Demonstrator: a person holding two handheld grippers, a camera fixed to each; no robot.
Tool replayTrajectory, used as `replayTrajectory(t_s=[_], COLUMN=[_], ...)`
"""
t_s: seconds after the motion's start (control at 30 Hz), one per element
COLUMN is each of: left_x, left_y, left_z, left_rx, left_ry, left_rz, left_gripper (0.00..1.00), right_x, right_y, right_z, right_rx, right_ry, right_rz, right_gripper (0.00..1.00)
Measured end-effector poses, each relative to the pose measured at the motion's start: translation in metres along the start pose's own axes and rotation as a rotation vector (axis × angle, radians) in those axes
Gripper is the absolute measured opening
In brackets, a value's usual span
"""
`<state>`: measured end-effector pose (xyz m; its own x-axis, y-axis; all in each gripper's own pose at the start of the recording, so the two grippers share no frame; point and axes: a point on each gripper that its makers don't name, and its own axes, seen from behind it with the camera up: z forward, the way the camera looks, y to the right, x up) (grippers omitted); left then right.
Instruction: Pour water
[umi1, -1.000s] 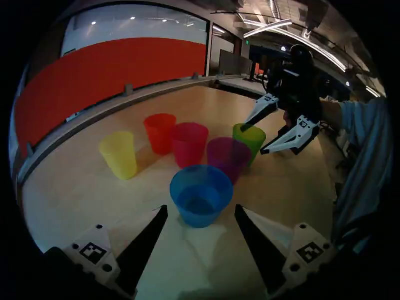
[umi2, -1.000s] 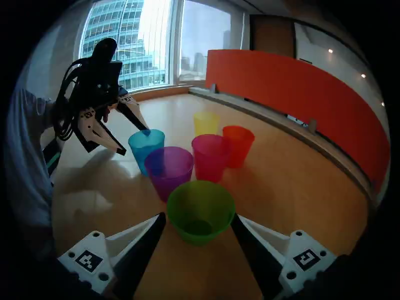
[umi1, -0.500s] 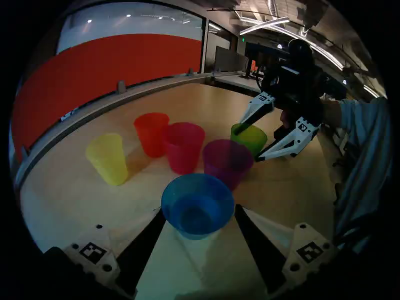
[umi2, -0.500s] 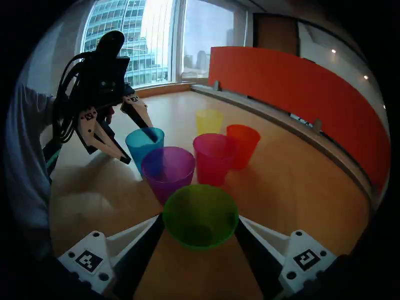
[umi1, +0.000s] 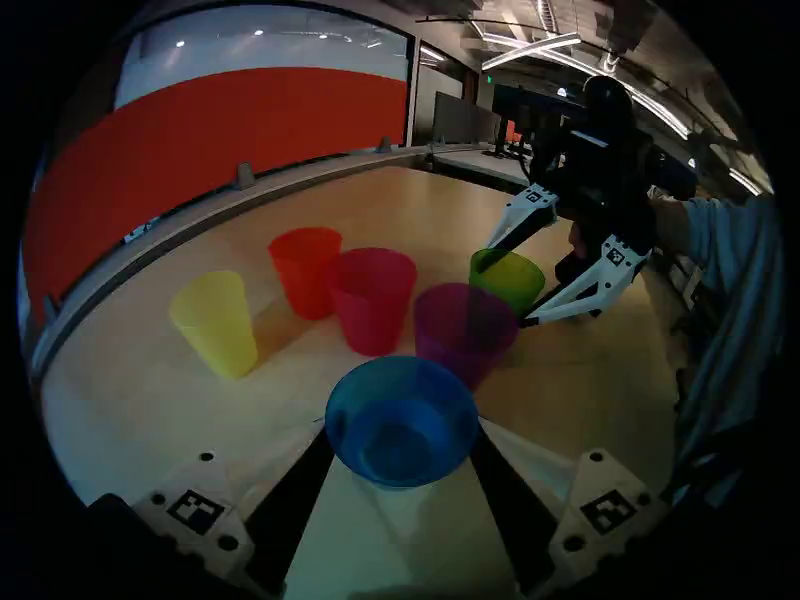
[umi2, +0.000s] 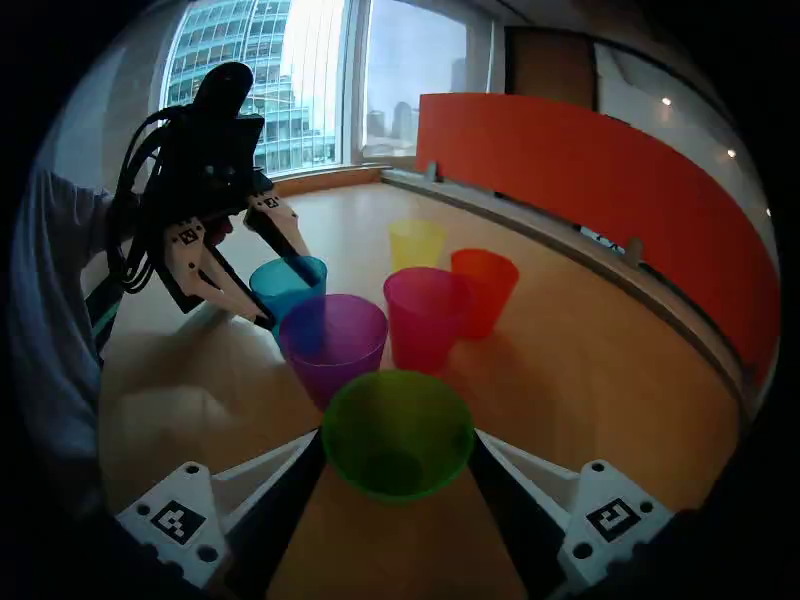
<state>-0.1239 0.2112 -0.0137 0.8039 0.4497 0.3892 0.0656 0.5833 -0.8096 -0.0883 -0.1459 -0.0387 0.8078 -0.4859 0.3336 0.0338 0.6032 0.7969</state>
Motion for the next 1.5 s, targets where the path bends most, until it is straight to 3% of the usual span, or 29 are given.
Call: replayTrajectory(t_s=[0.17, 0.3, 0.77, 1.1, 1.5], left_x=[0.000, 0.000, 0.006, 0.038, 0.087], left_y=[0.000, 0.000, 0.001, -0.004, -0.016], left_z=[0.000, -0.001, -0.013, -0.040, -0.081], left_rx=[0.001, 0.003, 0.022, 0.059, 0.125], left_ry=[0.002, 0.004, 0.029, 0.129, 0.276], left_rz=[0.004, 0.006, -0.001, -0.021, -0.031], left_gripper=[0.87, 0.87, 0.86, 0.86, 0.86], right_x=[0.000, -0.001, 0.015, 0.045, 0.097], right_y=[0.000, 0.000, 0.000, 0.000, 0.002], right_z=[0.000, 0.001, -0.011, -0.032, -0.058], right_rx=[-0.002, -0.008, -0.024, -0.051, -0.085], right_ry=[0.001, -0.001, 0.048, 0.108, 0.232], right_rz=[-0.002, -0.007, 0.002, -0.013, -0.003], right_gripper=[1.00, 0.91, 0.91, 0.91, 0.91])
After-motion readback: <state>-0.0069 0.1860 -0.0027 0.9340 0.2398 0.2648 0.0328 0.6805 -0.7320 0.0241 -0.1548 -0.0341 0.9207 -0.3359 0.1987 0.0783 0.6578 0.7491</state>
